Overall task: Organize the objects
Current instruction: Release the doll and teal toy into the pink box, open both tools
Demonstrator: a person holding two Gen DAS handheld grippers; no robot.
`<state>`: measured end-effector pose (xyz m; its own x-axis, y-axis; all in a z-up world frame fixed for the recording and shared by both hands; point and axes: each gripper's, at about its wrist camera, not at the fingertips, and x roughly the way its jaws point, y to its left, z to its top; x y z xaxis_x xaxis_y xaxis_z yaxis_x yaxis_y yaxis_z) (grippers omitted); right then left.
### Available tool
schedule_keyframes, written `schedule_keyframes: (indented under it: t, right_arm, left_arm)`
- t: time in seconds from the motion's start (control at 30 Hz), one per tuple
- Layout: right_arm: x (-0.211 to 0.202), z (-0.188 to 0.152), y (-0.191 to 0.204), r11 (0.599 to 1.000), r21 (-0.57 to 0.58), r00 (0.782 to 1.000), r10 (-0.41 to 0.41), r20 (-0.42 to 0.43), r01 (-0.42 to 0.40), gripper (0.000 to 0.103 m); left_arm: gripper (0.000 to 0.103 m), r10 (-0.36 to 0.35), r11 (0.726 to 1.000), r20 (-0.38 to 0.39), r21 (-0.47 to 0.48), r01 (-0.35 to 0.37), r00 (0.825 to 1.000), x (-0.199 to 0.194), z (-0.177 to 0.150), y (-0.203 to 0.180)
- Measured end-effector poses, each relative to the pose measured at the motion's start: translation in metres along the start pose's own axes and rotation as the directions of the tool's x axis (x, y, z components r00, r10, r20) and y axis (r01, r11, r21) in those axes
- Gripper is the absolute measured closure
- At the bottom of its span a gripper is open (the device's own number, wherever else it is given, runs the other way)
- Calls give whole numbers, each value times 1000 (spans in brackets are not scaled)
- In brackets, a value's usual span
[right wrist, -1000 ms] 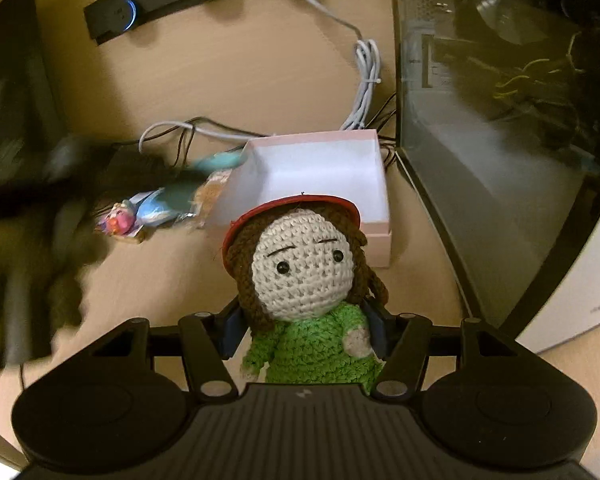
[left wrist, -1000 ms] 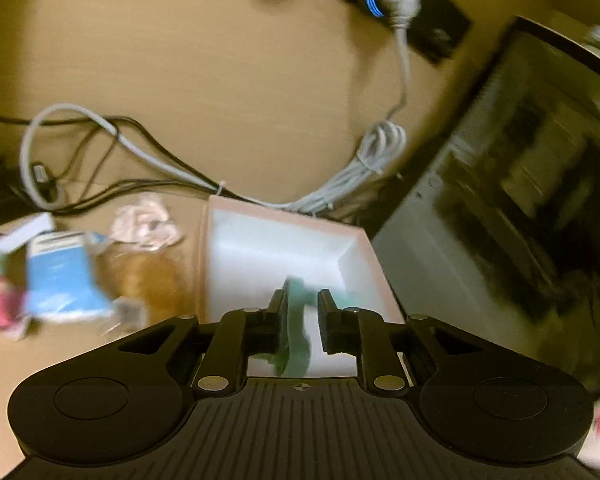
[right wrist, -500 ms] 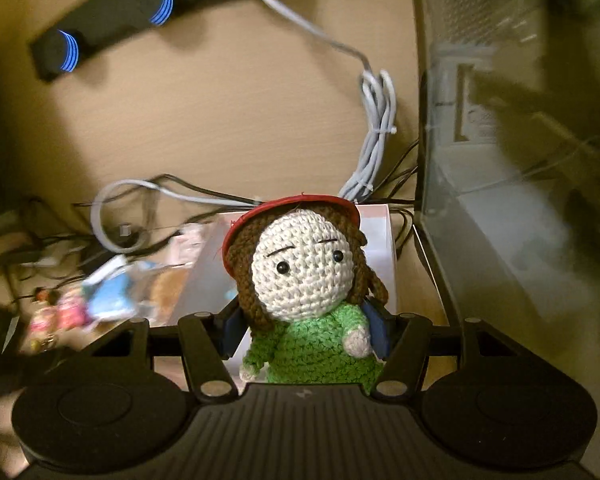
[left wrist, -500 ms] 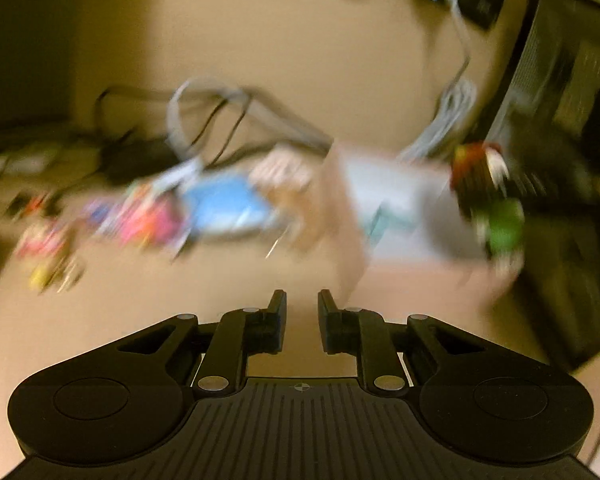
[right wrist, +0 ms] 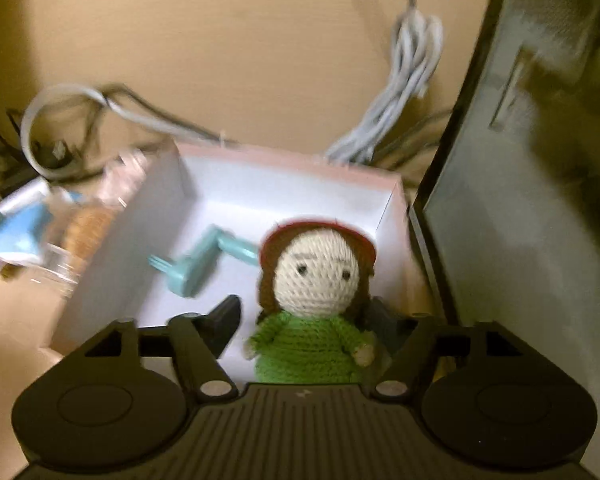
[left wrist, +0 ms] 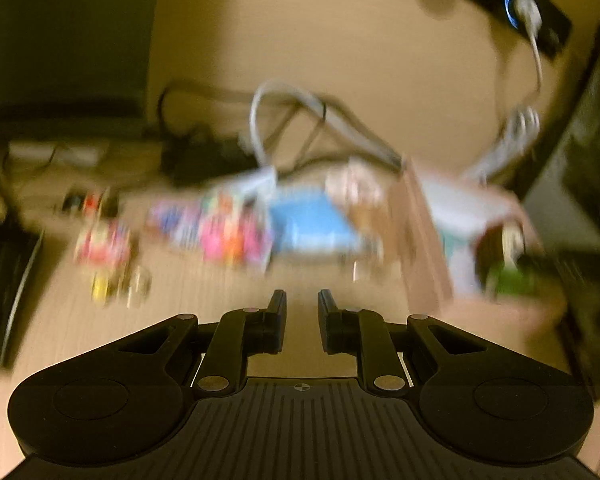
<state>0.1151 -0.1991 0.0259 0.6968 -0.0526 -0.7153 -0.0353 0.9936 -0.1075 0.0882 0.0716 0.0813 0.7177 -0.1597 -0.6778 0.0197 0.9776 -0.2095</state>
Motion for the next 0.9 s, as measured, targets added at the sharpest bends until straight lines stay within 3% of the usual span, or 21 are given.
schedule_keyframes:
  t: [0.1, 0.23, 0.33, 0.5, 0.7, 0.9]
  right_arm:
    - [-48, -12, 0, 1000, -18, 995, 17, 103, -15, 15]
    - [-93, -44, 11, 997, -69, 985, 50, 168, -39, 11]
    - [-108, -63, 25, 994, -87, 986, 75, 151, -62, 11]
    - [-119, -86, 35, 994, -63, 991, 93, 95, -87, 11]
    - [-124, -95, 37, 996, -63, 996, 60, 73, -56, 11]
    - [-134, -99, 40, 997, -69, 995, 53, 89, -47, 4]
  left_arm:
    - [84, 22, 1000, 25, 19, -22, 999, 23, 37, -7]
    - [84, 68, 998, -65, 16, -67, 996, 72, 64, -10]
    - [84, 87, 996, -128, 34, -84, 988, 105, 67, -12]
    - [83, 125, 990, -89, 79, -118, 988, 133, 70, -17]
    - [83, 138, 985, -118, 116, -124, 983, 126, 64, -28]
    - [80, 121, 985, -78, 131, -110, 990, 127, 61, -23]
